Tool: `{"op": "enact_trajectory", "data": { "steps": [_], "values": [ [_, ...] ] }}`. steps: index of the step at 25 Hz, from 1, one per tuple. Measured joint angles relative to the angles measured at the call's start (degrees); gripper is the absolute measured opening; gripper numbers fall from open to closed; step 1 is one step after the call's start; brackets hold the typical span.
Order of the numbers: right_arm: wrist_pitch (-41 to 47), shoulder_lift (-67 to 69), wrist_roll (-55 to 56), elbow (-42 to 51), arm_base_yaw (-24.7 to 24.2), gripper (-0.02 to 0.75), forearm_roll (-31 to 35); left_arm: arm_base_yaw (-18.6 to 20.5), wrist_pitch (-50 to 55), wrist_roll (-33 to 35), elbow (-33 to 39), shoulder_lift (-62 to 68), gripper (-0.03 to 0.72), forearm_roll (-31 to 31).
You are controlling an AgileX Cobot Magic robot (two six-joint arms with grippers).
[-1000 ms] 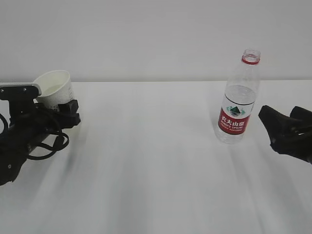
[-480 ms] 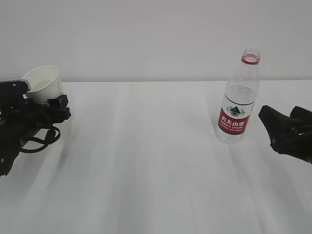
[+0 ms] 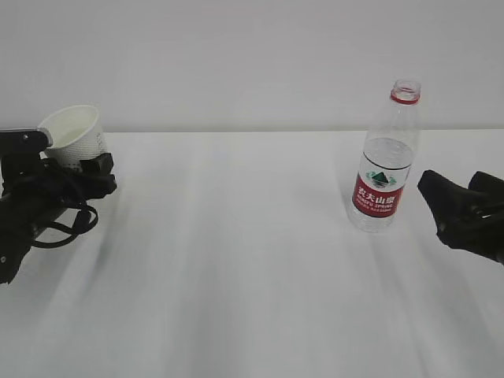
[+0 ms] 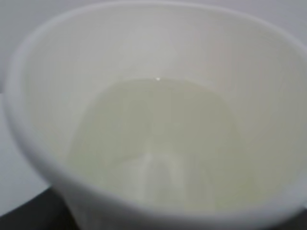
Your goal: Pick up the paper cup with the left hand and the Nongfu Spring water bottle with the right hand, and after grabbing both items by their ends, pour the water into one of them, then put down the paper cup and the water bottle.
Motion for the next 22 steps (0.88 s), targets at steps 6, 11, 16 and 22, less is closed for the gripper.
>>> {"op": "enact_trajectory", "data": {
  "steps": [6, 11, 16, 22],
  "values": [
    [0.0, 0.0, 0.0, 0.0, 0.0, 0.569, 0.0, 0.0, 0.0, 0.1, 0.4, 0.0, 0.5, 0.2],
    [0.0, 0.0, 0.0, 0.0, 0.0, 0.569, 0.0, 0.0, 0.0, 0.1, 1.6, 0.0, 0.5, 0.2],
    [0.0, 0.0, 0.0, 0.0, 0.0, 0.568, 0.0, 0.0, 0.0, 0.1, 3.3, 0.0, 0.5, 0.3],
    [0.0, 0.0, 0.0, 0.0, 0.0, 0.568, 0.0, 0.0, 0.0, 0.1, 3.7, 0.0, 0.5, 0.3]
  ]
}}
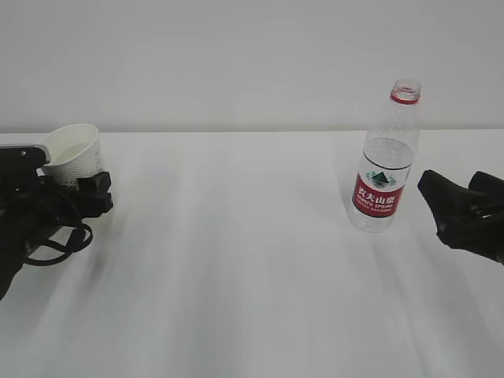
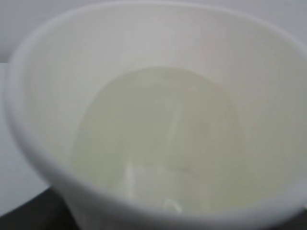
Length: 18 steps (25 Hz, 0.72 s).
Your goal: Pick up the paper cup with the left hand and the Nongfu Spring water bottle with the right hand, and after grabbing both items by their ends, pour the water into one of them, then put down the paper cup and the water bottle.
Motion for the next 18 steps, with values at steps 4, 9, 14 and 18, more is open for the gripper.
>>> {"op": "enact_trajectory", "data": {
  "steps": [4, 9, 14, 18],
  "values": [
    [0.0, 0.0, 0.0, 0.0, 0.0, 0.568, 0.0, 0.0, 0.0, 0.0, 0.0, 0.0, 0.501, 0.0],
    [0.0, 0.0, 0.0, 0.0, 0.0, 0.569, 0.0, 0.0, 0.0, 0.0, 0.0, 0.0, 0.584, 0.0],
    [0.0, 0.0, 0.0, 0.0, 0.0, 0.569, 0.0, 0.0, 0.0, 0.0, 0.0, 0.0, 0.627, 0.0],
    [0.0, 0.0, 0.0, 0.0, 0.0, 0.568, 0.0, 0.0, 0.0, 0.0, 0.0, 0.0, 0.629, 0.0]
  ]
}}
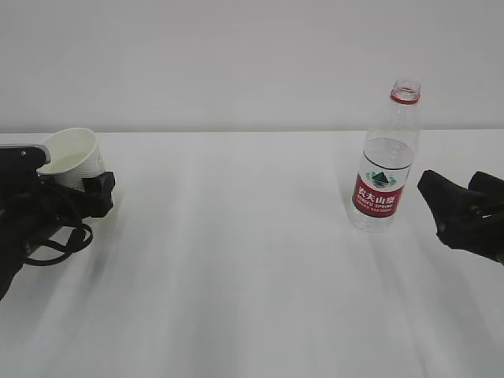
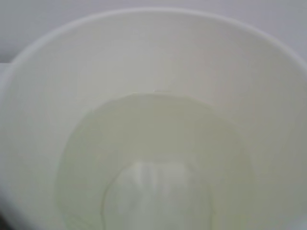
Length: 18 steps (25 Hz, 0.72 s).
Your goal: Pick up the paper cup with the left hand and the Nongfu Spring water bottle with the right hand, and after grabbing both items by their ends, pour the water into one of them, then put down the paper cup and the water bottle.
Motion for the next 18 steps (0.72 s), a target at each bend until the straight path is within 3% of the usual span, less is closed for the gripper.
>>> {"op": "enact_trajectory", "data": {
  "steps": [6, 9, 18],
  "values": [
    [0.0, 0.0, 0.0, 0.0, 0.0, 0.568, 0.0, 0.0, 0.0, 0.0, 0.0, 0.0, 0.636, 0.3],
    [0.0, 0.0, 0.0, 0.0, 0.0, 0.568, 0.0, 0.0, -0.6, 0.1, 0.0, 0.0, 0.692, 1.8],
    [0.0, 0.0, 0.0, 0.0, 0.0, 0.569, 0.0, 0.0, -1.7, 0.1, 1.1, 0.0, 0.692, 4.5]
  ]
}}
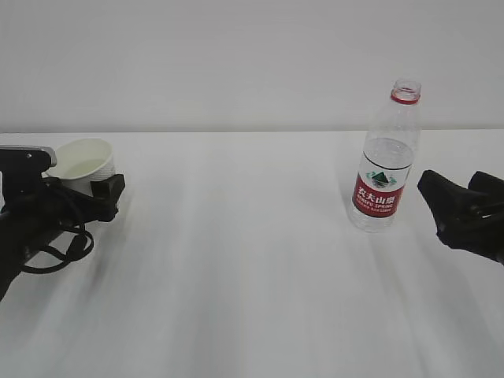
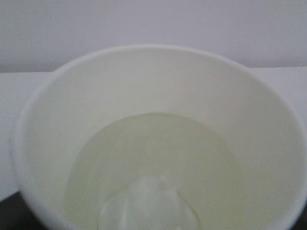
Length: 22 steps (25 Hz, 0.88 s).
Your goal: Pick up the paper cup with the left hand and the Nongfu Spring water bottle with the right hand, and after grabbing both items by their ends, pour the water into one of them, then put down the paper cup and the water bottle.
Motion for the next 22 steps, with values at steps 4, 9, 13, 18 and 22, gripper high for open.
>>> {"op": "enact_trajectory", "data": {
  "steps": [4, 9, 13, 18, 22],
  "values": [
    [0.0, 0.0, 0.0, 0.0, 0.0, 0.568, 0.0, 0.0, -0.9, 0.0, 1.0, 0.0, 0.692, 0.1],
    [0.0, 0.0, 0.0, 0.0, 0.0, 0.568, 0.0, 0.0, -1.0, 0.0, 2.1, 0.0, 0.692, 0.5],
    [0.0, 0.0, 0.0, 0.0, 0.0, 0.568, 0.0, 0.0, -1.0, 0.0, 3.0, 0.0, 0.692, 1.0],
    [0.0, 0.0, 0.0, 0.0, 0.0, 0.569, 0.0, 0.0, -1.0, -0.2, 4.9, -0.3, 0.692, 2.4],
    [0.0, 0.0, 0.0, 0.0, 0.0, 0.568, 0.0, 0.0, -1.0, -0.3, 6.7, -1.0, 0.692, 2.7]
  ]
}}
